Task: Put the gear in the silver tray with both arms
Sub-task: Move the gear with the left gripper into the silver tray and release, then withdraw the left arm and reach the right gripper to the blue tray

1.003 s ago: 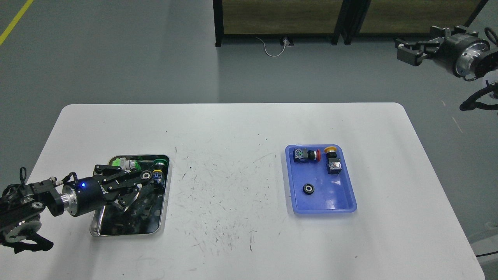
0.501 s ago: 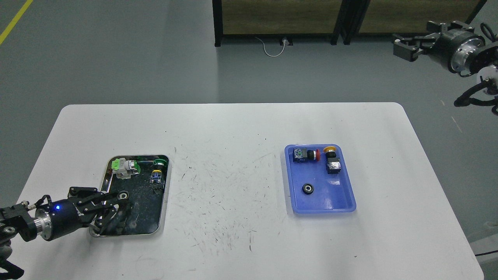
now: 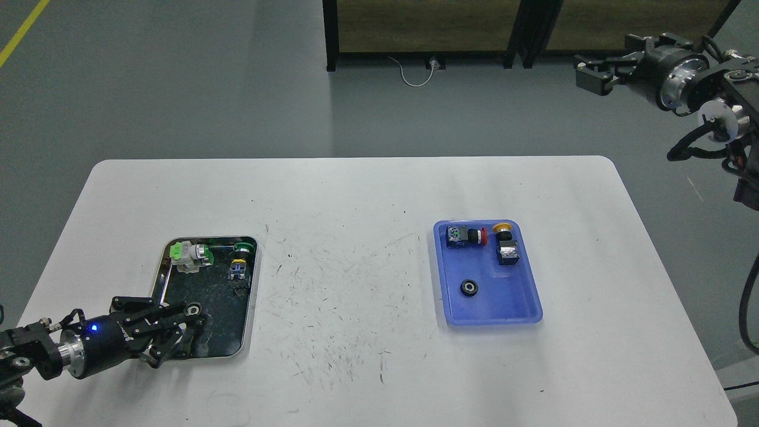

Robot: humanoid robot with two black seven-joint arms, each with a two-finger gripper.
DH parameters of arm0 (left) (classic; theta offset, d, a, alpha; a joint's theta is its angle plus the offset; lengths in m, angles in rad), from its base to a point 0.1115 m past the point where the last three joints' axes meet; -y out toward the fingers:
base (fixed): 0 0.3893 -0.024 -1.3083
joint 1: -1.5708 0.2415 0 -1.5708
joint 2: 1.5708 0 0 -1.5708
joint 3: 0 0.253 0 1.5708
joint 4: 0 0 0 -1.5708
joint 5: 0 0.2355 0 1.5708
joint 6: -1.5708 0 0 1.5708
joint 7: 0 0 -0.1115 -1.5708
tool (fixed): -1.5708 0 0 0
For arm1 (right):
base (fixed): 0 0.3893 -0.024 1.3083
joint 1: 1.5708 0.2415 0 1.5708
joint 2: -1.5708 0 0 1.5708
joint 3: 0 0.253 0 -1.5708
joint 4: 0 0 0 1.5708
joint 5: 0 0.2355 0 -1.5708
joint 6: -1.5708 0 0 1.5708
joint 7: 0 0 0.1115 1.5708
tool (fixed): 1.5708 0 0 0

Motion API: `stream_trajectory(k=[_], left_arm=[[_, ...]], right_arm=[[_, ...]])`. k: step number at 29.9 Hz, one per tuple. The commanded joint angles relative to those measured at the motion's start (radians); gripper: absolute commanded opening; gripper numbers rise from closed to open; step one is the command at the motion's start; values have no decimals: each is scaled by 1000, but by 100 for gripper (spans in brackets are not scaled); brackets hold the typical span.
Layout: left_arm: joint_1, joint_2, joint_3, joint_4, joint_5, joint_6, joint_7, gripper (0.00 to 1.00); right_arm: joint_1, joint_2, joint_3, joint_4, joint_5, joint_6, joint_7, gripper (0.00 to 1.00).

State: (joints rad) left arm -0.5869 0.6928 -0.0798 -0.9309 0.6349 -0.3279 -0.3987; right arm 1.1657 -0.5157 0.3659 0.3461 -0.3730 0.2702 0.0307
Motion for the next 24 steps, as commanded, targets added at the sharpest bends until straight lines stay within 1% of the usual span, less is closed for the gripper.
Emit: stream_trajectory(k=[1, 7, 8, 10, 16, 18, 20, 22, 24], left_arm=[[13, -15, 0, 7, 0, 3, 0, 31], [15, -18, -2, 10, 0, 6, 0, 40], [15, -18, -5, 14, -1, 6, 0, 45], [15, -19, -8, 15, -1, 6, 0, 52], [12, -38, -15, 20, -4, 29, 1, 67], [1, -36, -38, 21, -38, 33, 1, 74], [-10, -27, -92, 33, -105, 29, 6, 81], [-31, -22, -153, 72, -202, 20, 17, 86], [-54, -15, -170, 83, -265, 15, 20, 89]], right_arm=[[2, 11, -2, -4, 0, -2, 0, 97], [9, 17, -7, -3, 0, -2, 0, 97], [9, 16, -8, -1, 0, 0, 0, 97], [9, 11, -8, 7, 2, 3, 0, 98], [11, -7, -10, 42, 6, 26, 3, 99], [11, -27, -15, 89, 16, 44, 2, 99], [9, -47, -48, 157, 17, 50, -2, 99], [11, -61, -103, 229, 19, 50, -2, 99], [11, -76, -133, 284, 20, 50, -5, 99]])
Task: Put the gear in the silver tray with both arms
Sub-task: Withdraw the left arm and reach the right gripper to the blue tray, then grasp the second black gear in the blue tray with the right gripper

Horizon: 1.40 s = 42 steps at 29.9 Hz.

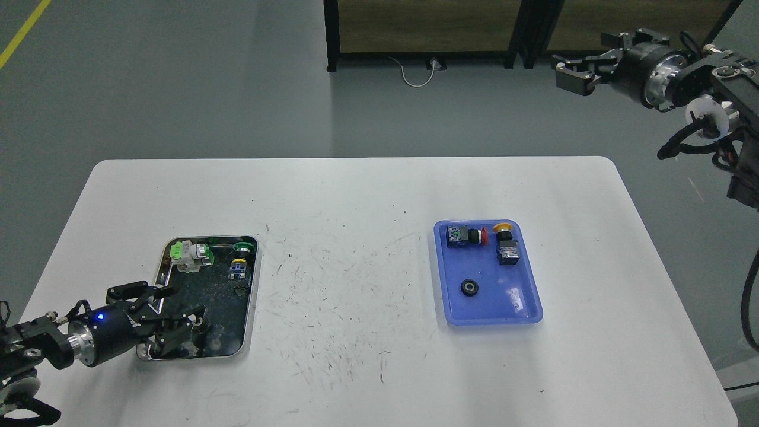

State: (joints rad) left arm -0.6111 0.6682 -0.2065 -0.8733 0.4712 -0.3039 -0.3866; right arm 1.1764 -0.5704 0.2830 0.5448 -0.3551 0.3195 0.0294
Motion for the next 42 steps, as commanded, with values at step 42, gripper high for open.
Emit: stream_trajectory(k=[42], left_arm=[[-337, 286, -53, 36, -328, -11, 72, 94]], right_arm=[[-83, 79, -576, 353, -61, 67, -85, 99]])
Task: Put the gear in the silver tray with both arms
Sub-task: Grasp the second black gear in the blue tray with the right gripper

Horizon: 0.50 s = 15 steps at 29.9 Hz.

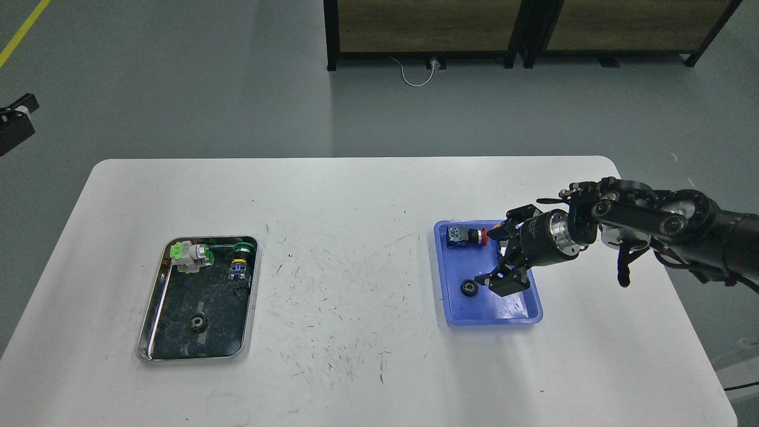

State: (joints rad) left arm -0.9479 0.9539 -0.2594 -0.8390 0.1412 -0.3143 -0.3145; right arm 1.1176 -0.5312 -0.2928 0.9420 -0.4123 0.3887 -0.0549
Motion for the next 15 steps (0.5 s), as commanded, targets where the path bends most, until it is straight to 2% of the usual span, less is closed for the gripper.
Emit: stream_trajectory(k=[1, 10, 15], left_arm=[[1, 0, 0, 1, 3, 0, 0, 93], [1, 0, 2, 1, 5, 3, 0, 93], [1, 0, 2, 3, 6, 6, 2, 93]], right_arm=[[-30, 54, 0, -58, -5, -2, 0, 99], [-85, 181, -14, -176, -11, -4, 0, 99], [-101, 201, -14, -198, -11, -4, 0, 98]])
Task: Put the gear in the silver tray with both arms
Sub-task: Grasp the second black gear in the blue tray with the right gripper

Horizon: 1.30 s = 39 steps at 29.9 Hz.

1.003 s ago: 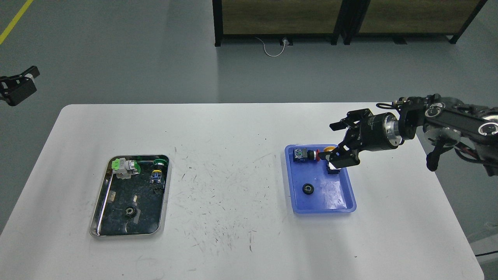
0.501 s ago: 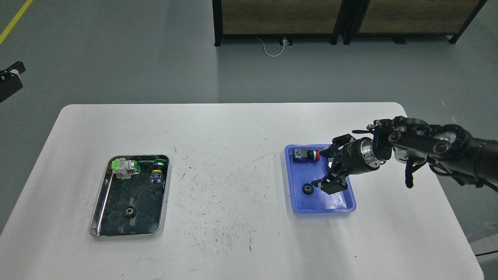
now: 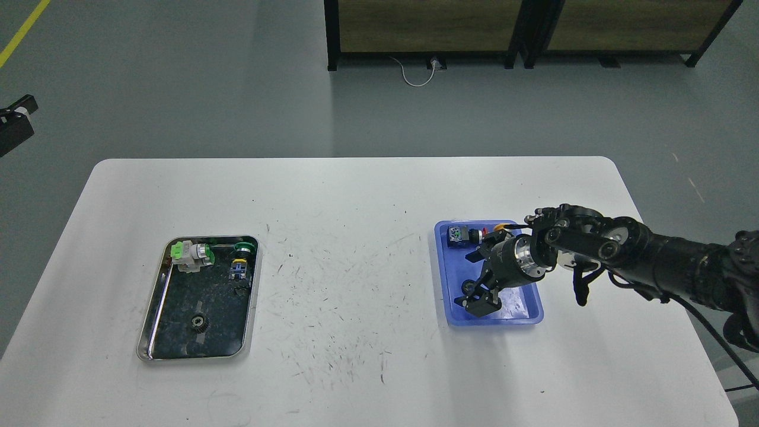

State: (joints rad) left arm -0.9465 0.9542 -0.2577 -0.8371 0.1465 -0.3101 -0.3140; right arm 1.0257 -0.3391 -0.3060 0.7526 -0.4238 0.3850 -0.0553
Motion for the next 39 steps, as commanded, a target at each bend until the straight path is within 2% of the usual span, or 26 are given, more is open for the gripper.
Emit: stream_trajectory(k=[1, 12, 15, 18, 19, 24, 28, 39], left_arm=[[0, 0, 0, 0, 1, 2, 1, 93], [0, -2, 2, 3, 1, 5, 1, 93], [0, -2, 3, 6, 1, 5, 1, 93], [0, -2, 5, 6, 2, 5, 3, 93], [0, -2, 5, 7, 2, 5, 3, 93], [0, -2, 6, 7, 2, 5, 3, 93], [-2, -2, 9, 7, 2, 6, 3, 93], [0, 1, 11, 7, 2, 6, 3, 93]], right_arm=[[-9, 8, -1, -9, 0, 0, 0, 98], [-16, 3, -1, -13, -6, 0, 8, 98], [-18, 5, 1, -18, -4, 2, 8, 95], [-18, 2, 1, -16, -4, 11, 8, 89], [-18, 0, 1, -16, -6, 14, 6, 82], [-19, -3, 5, -19, -7, 38, 3, 66], [-22, -9, 10, -22, -6, 41, 0, 59], [-24, -35, 19, -24, -6, 57, -17, 32]])
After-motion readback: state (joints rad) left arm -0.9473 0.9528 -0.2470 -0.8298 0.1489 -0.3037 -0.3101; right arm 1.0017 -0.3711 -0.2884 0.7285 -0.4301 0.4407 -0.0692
